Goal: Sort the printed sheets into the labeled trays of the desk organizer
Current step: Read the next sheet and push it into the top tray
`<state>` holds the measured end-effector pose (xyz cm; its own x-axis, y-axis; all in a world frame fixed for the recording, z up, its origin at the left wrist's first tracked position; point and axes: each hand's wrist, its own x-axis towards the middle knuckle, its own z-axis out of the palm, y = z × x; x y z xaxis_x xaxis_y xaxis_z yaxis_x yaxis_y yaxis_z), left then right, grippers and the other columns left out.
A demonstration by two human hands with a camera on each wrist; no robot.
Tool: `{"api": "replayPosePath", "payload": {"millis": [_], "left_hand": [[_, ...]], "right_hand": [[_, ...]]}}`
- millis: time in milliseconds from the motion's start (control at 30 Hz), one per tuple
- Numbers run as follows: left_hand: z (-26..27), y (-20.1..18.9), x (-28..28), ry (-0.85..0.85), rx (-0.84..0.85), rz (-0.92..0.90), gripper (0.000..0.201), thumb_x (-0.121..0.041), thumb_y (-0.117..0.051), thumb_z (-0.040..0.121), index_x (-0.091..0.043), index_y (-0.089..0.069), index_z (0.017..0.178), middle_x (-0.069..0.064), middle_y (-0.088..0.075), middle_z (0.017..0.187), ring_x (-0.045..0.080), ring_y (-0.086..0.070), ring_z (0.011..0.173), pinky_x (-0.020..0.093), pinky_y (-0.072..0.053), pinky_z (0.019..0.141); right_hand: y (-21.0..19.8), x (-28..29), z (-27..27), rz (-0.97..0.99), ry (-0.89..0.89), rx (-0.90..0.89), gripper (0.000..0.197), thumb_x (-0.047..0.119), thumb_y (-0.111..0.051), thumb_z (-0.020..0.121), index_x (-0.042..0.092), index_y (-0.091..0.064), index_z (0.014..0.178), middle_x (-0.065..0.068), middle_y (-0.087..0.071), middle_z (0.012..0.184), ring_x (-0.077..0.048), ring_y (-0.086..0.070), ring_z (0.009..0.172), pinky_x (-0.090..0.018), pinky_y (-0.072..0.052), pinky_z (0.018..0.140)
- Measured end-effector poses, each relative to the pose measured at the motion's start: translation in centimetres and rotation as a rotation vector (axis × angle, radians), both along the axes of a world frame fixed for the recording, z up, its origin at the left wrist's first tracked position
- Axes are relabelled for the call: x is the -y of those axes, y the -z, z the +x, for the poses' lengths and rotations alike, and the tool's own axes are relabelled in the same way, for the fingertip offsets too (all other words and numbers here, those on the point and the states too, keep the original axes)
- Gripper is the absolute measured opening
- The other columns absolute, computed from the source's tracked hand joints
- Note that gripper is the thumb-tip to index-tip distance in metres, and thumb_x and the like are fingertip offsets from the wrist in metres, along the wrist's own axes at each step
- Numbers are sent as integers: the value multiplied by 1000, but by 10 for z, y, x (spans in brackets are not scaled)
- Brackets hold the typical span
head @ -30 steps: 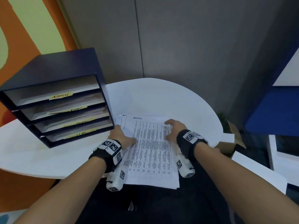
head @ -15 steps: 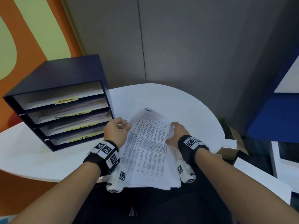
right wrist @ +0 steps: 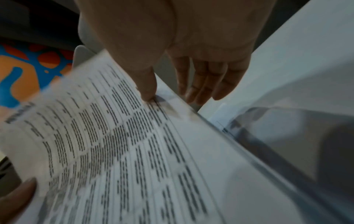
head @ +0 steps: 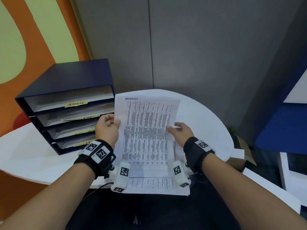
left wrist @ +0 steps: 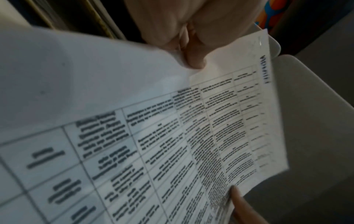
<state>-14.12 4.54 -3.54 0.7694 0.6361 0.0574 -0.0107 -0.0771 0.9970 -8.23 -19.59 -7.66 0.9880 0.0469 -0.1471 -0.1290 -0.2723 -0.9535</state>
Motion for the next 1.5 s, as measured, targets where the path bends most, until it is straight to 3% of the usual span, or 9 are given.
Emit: {"api": "replayPosePath", "payload": {"millis": [167,367,500,700,967,1100,1267,1400,1500], "left_hand": [[-5,-5,-7,60,26,-81,16,-1,-56,97,-16,-61,101,4,-69,101,19,-64,95,24,-50,79],[-16,-11,-2,202,-13,-168,9,-13,-59,97,-16,-68,95,14,-70,111,28,-64,102,49,-49,102],[-15,-13,6,225,-63,-158,8,-18,-62,96,-17,-68,100,13,-71,116,36,-64,114,55,-47,104],[-16,-20,7,226,-76,-124,12,-21,-59,98,-14,-68,104,12,-72,114,34,-67,109,48,-52,97],[-47,-36,-25,155,-158,12,18,-41,-48,102,-26,-56,110,-14,-60,102,13,-57,105,30,-40,97],[-57,-31,-55,103,-212,10,62,-51,-42,101,-7,-45,145,5,-52,139,26,-45,135,35,-33,104],[-71,-23,-96,107,-204,-122,74,-61,-57,84,-10,-56,137,7,-61,138,25,-58,125,43,-36,114],[-82,-42,-114,126,-185,-122,46,-42,-55,95,-7,-66,123,7,-70,122,27,-64,116,46,-41,110],[-87,-69,-129,155,-147,-127,28,-27,-49,102,-9,-70,109,8,-75,107,24,-73,95,41,-52,91]], "right_hand": [[4,-7,-3,-25,-109,-10,49,51,-62,86,4,-53,77,-6,-44,74,-19,-45,72,-43,-50,86],[-7,-21,-10,-72,-119,69,56,44,-53,95,3,-51,133,-12,-55,136,-20,-54,112,-36,-39,102],[-16,-29,-18,-83,-143,82,47,43,-47,98,4,-49,125,5,-55,114,-15,-54,103,-31,-36,99],[-27,-28,-26,-50,-125,76,54,32,-42,102,4,-30,148,-7,-37,150,-23,-33,140,-29,-27,110],[-40,-35,-33,59,-225,154,29,31,-45,100,21,-57,124,5,-68,116,-14,-66,105,-34,-53,90],[-56,-48,-49,117,-348,174,25,25,-44,102,21,-59,121,9,-70,111,-3,-69,94,-17,-54,75],[-40,-77,-56,117,-418,111,76,69,-54,79,27,-43,141,6,-53,140,-20,-47,132,-45,-39,109],[-56,-99,-71,159,-457,114,30,27,-50,100,16,-57,127,8,-66,121,-3,-62,112,-19,-46,96],[-72,-115,-77,248,-457,102,23,17,-50,100,14,-64,117,1,-71,114,-17,-66,108,-40,-48,101]]}}
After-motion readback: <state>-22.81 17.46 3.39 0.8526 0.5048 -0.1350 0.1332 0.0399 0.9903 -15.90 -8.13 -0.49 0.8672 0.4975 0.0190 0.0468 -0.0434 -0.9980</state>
